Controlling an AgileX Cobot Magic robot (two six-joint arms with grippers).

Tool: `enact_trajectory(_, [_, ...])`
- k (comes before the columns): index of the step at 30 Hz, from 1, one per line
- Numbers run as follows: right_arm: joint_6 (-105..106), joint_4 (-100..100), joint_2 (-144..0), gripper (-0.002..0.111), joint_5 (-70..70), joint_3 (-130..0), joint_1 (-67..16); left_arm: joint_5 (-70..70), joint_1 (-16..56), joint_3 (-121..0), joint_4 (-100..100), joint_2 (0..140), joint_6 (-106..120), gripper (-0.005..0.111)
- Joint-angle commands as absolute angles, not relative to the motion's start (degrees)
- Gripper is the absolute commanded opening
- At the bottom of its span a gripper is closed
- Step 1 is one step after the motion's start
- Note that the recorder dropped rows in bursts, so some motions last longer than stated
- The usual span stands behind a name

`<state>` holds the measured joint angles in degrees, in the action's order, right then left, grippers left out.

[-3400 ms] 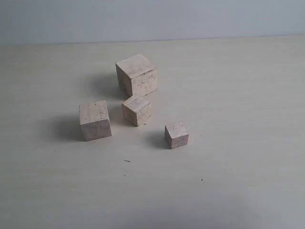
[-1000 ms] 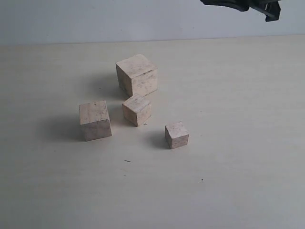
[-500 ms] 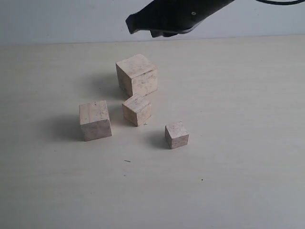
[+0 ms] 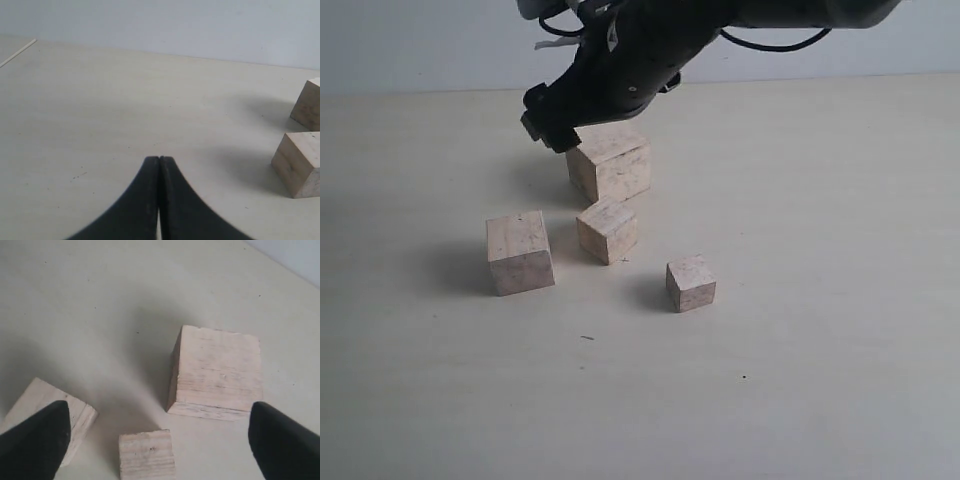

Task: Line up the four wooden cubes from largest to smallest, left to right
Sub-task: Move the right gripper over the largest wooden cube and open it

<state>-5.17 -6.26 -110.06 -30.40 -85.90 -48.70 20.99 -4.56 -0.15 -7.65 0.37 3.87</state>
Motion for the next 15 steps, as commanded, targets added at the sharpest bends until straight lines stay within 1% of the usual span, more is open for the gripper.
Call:
enact_trajectory(1, [-11.48, -8.40, -110.92, 0.091, -28.38, -86.37, -48.69, 20.38, -4.55, 0.00, -7.74, 0.00, 3.37, 0.000])
enact_trajectory(6, [-12.03, -9.79, -110.92, 0.091, -25.08, -86.37, -48.20, 20.38, -4.55, 0.00, -7.74, 0.00, 3.37, 0.000])
enact_trajectory(11, [-12.13, -8.87, -112.80, 0.091, -26.29, -87.91, -44.80, 20.38, -4.55, 0.00, -7.74, 0.00, 3.37, 0.000])
enact_trajectory(15, [-11.37, -1.97, -114.75, 0.091, -27.26, -90.01, -42.33, 20.38, -4.55, 0.00, -7.74, 0.00, 3.37, 0.000])
